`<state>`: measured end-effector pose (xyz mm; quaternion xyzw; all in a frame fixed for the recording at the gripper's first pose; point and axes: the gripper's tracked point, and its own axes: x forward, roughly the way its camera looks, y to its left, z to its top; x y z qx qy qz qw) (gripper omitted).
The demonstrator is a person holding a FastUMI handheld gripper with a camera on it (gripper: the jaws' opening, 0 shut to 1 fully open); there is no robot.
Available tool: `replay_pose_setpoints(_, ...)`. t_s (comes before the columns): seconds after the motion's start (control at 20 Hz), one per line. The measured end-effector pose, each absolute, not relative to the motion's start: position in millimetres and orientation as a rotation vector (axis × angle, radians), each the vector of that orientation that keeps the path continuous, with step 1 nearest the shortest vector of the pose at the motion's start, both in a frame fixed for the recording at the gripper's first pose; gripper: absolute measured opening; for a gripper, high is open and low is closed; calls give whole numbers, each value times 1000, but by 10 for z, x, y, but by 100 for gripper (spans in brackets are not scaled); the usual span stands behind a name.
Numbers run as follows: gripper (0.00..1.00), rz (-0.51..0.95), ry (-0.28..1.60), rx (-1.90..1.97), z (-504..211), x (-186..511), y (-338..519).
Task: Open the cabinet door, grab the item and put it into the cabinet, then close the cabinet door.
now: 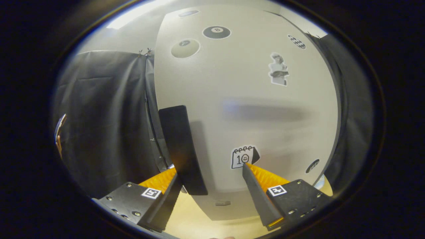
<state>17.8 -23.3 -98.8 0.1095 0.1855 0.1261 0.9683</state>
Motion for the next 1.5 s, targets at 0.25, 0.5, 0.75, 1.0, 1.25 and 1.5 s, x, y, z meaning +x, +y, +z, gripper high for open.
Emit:
replay_pose_setpoints(0.25,100,244,371,221,-984,171,-222)
replay_pose_setpoints(0.5,100,248,375,227,-1000,185,-205)
replay_pose_setpoints(0.75,100,254,380,225,-1030,193,-189)
replay_pose_setpoints(1.0,100,264,386,226,-1040,183,-176)
replay_pose_setpoints(1.25,100,275,394,226,-1059,178,-165)
replay_pose_setpoints(1.5,100,287,394,225,-1059,192,-157)
